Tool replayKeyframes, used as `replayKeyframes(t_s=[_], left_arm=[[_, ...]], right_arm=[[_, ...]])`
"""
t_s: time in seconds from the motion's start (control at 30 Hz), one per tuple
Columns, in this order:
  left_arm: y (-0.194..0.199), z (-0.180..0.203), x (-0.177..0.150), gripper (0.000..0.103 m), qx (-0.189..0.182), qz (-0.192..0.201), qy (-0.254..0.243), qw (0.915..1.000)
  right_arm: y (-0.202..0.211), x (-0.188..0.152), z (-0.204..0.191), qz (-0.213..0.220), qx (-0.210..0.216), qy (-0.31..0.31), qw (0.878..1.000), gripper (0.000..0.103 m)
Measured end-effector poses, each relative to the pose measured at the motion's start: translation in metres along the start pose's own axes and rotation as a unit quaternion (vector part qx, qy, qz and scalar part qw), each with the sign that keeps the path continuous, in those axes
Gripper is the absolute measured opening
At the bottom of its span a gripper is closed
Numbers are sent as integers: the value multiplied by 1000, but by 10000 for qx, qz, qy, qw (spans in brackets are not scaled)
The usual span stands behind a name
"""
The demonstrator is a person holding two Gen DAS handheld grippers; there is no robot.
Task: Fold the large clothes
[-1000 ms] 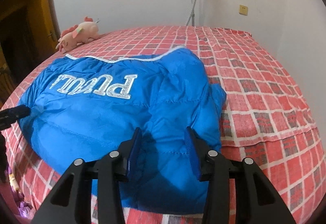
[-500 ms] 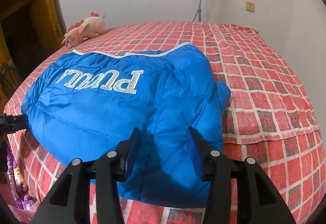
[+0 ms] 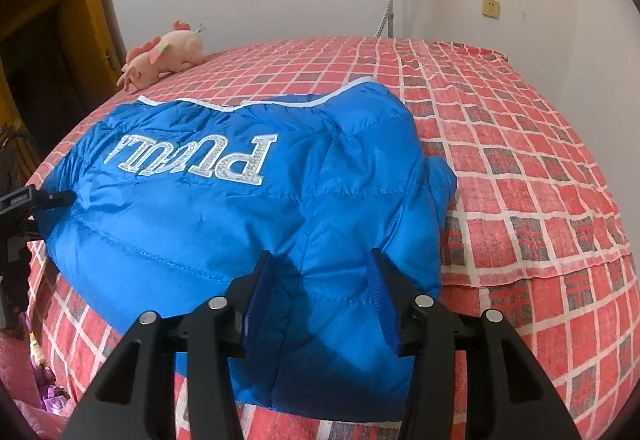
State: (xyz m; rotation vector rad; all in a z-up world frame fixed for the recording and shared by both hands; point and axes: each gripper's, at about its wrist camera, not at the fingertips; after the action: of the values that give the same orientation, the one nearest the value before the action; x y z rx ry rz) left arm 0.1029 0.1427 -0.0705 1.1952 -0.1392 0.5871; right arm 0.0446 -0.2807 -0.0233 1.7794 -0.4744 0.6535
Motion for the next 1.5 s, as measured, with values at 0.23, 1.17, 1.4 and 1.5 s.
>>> replayKeyframes(t_s=[0.23,1.17,1.4,1.5], left_arm=[[-15,5,18,90,-14,181,-325,9993],[95,178,-2,35,-416,1390,-2098,9669],[70,248,-30,36,-305,1182,-2829,9514],[50,267,-42,37,-290,972,-3004,9484]], right_arm=[[-4,-1,-1,27,-51,-59,10000,49],[94,1,22,455,-476,-282,9974,57],[97,-8,29,467,-418,-394,9973,57],[97,-9,30,461,-416,-409,9972,57]])
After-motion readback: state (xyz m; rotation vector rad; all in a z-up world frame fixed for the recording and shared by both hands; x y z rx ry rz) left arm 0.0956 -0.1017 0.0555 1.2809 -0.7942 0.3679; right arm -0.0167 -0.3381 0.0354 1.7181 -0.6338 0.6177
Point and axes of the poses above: each gripper's, at about its wrist camera, not at the fingertips, and y roughly against the way its jaws point, z to its right, x to its top, and after that the axes turned 9 degrees about x, right-handed
